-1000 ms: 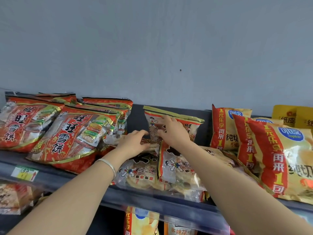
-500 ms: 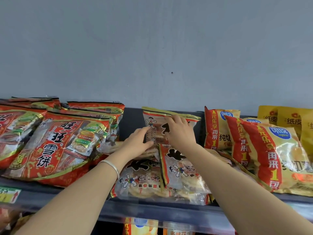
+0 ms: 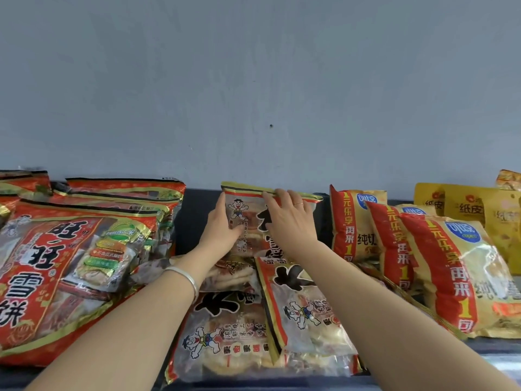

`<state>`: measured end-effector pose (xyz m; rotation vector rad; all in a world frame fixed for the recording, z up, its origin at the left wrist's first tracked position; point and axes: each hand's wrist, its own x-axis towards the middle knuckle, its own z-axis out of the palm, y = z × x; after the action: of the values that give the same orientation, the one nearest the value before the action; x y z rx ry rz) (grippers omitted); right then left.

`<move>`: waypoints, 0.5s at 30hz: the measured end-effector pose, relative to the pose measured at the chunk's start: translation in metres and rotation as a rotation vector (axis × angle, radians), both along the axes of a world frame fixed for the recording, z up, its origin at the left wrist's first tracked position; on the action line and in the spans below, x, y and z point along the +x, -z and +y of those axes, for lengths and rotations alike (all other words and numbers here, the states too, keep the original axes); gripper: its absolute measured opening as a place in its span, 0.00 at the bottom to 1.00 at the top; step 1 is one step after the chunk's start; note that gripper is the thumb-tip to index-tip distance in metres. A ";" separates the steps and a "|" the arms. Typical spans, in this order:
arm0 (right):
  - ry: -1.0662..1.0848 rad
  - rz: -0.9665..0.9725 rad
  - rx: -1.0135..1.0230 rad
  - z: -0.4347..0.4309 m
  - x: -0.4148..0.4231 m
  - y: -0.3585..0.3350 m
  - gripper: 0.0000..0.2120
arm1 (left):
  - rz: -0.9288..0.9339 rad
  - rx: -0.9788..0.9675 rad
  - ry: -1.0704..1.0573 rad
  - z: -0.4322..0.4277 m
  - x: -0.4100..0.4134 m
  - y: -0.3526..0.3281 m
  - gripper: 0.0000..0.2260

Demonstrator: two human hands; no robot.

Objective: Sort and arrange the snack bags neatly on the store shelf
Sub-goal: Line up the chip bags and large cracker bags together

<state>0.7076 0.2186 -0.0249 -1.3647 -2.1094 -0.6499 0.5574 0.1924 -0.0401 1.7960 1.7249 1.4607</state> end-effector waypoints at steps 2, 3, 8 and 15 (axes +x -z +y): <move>-0.002 0.009 0.011 0.013 -0.003 -0.004 0.31 | -0.025 -0.061 0.005 0.012 -0.005 0.000 0.40; -0.003 0.010 0.010 0.020 -0.004 -0.006 0.31 | -0.045 -0.093 -0.002 0.018 -0.008 0.001 0.41; -0.037 -0.038 -0.040 0.056 -0.009 -0.017 0.33 | -0.089 -0.176 0.012 0.047 -0.013 -0.004 0.36; -0.072 -0.084 -0.027 0.097 -0.007 -0.014 0.33 | -0.122 -0.366 0.026 0.079 -0.008 0.014 0.30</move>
<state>0.7011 0.3153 -0.0108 -1.2894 -2.2306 -0.6618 0.5498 0.2716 -0.0544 1.5011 1.7632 1.1282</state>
